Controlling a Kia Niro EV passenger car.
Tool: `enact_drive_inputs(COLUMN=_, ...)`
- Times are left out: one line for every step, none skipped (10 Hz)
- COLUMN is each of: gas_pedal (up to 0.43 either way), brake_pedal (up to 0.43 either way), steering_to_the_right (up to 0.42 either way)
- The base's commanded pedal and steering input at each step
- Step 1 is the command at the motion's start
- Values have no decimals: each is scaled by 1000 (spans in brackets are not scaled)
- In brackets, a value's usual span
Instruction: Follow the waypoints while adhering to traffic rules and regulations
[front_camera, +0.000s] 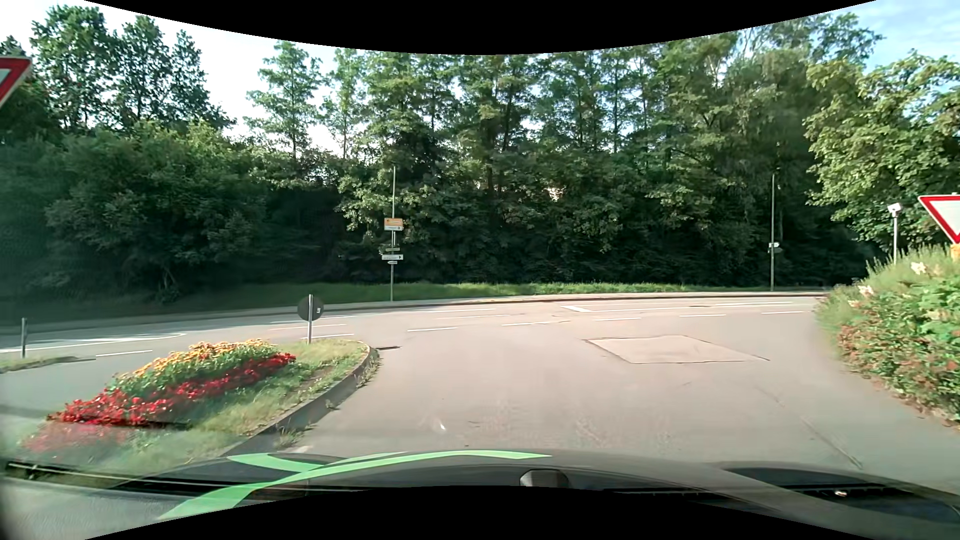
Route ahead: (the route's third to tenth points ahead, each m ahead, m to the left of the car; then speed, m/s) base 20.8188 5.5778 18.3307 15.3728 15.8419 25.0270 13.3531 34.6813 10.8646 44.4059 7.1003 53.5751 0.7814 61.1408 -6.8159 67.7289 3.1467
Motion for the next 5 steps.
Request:
enact_drive_inputs(gas_pedal=0, brake_pedal=61, steering_to_the_right=0)
enact_drive_inputs(gas_pedal=0, brake_pedal=55, steering_to_the_right=-3)
enact_drive_inputs(gas_pedal=0, brake_pedal=43, steering_to_the_right=-6)
enact_drive_inputs(gas_pedal=0, brake_pedal=30, steering_to_the_right=-9)
enact_drive_inputs(gas_pedal=0, brake_pedal=37, steering_to_the_right=-12)
